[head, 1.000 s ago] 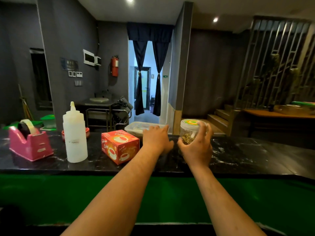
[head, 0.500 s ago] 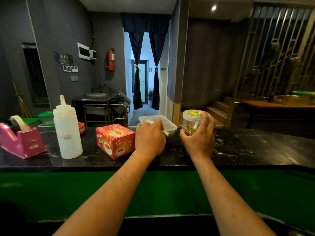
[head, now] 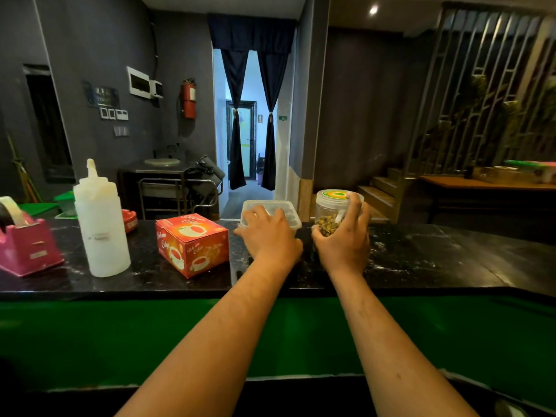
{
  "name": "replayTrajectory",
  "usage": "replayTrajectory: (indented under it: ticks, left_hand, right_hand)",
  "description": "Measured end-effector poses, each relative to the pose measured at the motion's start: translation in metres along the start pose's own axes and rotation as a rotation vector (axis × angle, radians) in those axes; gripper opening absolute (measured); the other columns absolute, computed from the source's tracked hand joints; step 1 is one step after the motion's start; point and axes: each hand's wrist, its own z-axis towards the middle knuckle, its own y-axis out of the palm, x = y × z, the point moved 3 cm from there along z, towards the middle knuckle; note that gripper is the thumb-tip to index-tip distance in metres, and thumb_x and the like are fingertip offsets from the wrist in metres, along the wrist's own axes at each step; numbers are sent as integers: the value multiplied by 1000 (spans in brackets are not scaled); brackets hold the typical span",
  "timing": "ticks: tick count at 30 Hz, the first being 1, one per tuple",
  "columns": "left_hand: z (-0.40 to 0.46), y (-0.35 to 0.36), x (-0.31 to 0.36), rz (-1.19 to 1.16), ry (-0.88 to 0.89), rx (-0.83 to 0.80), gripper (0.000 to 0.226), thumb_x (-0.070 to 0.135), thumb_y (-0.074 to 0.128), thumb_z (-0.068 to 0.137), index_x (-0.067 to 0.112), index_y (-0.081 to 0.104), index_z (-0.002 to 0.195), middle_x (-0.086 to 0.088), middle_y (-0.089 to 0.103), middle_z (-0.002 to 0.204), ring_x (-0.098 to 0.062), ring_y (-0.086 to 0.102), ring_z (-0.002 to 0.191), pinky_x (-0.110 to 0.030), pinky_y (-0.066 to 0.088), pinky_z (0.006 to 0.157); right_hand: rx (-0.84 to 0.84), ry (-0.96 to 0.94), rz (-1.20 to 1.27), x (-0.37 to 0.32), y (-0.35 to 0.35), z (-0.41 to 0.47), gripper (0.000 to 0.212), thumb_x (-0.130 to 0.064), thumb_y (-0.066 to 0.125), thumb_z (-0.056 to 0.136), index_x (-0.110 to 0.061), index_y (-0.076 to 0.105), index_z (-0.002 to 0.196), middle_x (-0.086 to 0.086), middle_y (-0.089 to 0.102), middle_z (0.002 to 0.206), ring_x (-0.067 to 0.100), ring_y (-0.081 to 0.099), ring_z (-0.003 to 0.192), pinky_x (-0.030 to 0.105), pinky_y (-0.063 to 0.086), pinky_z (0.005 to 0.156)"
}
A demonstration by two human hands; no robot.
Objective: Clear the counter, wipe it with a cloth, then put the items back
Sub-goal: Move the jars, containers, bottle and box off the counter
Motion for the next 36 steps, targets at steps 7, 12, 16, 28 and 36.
replayTrajectory:
  ticks: [7, 12, 16, 28, 36]
  left_hand:
    - [1, 4, -5, -26, 34, 151, 51, 54, 67, 83, 24, 60, 124, -13, 55, 127, -35, 41, 125, -45, 47, 89]
    - [-14, -5, -12, -97, 98, 162, 41, 49, 66, 83, 24, 66, 116, -10, 61, 121, -33, 44, 123, -44, 47, 88]
    - [-44, -26, -19, -190, 138, 193, 42, 48, 65, 84, 26, 67, 119, -7, 62, 123, -32, 46, 121, -43, 49, 88]
    - [-223, -55, -78, -404, 273, 346, 57, 44, 80, 75, 26, 66, 127, -5, 61, 130, -33, 47, 119, -44, 54, 82]
    - [-323, 15, -126, -367, 269, 179, 61, 45, 85, 69, 26, 69, 125, -6, 63, 130, -33, 50, 115, -45, 54, 84]
  right_hand:
    - [24, 1, 18, -1, -3, -1, 92, -31, 82, 70, -28, 27, 143, 10, 31, 149, 34, 50, 124, 46, 58, 82]
    - [35, -19, 71, -8, -19, -8, 89, -33, 83, 68, -26, 31, 139, 8, 35, 143, 30, 51, 119, 42, 59, 77]
    - [132, 39, 184, -14, -54, -30, 87, -33, 85, 66, -23, 36, 138, 8, 42, 136, 28, 54, 112, 27, 47, 72]
    - [161, 87, 319, -35, -169, -155, 87, -30, 88, 63, -20, 38, 133, 6, 46, 131, 9, 48, 110, -7, 31, 74]
    - [-3, 188, 267, -4, -183, -276, 77, -31, 90, 61, -18, 44, 121, 3, 48, 122, 7, 48, 102, -1, 31, 82]
